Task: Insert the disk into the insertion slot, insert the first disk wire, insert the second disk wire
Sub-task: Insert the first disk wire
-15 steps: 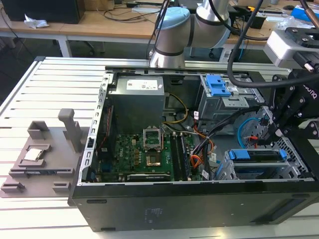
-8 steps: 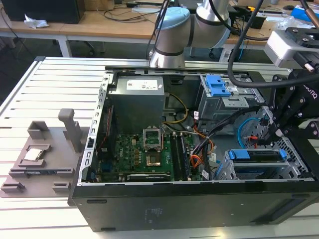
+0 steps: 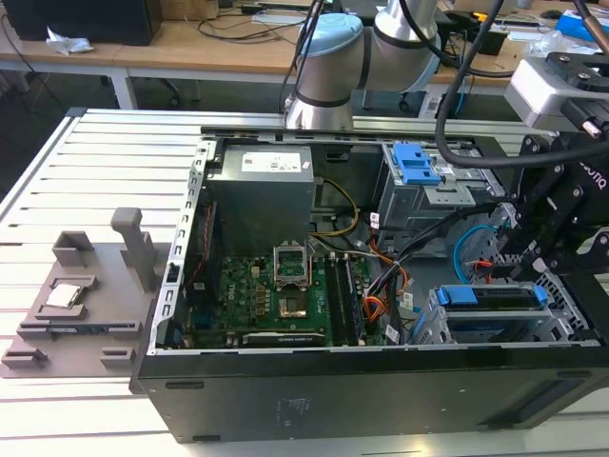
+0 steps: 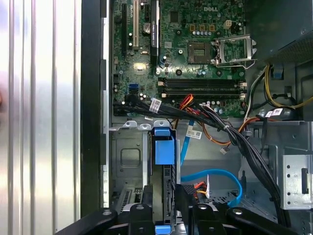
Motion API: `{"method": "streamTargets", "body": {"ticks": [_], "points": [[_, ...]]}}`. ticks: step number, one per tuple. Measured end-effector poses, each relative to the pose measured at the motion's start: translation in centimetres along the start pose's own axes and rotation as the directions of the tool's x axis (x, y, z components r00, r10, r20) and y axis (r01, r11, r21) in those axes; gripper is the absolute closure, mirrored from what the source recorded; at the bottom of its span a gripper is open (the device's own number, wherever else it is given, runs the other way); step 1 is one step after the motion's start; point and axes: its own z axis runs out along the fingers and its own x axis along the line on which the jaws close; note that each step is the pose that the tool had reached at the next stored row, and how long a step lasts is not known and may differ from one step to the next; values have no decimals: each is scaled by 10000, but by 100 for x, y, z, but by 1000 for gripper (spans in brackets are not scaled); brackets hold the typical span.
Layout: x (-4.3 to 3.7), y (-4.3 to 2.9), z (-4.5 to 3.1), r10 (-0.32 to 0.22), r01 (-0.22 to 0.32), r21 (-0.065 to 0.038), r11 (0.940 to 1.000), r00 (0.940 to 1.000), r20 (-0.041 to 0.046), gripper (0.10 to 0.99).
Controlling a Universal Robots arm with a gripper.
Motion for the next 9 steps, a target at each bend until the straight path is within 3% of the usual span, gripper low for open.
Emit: {"method": "streamTargets", "body": {"ticks": [5, 9], "points": [[-78, -1, 5, -1, 1, 0, 10000, 10000, 1, 725], [-77, -6, 52, 0, 0, -1, 10000, 10000, 1, 725]]}}
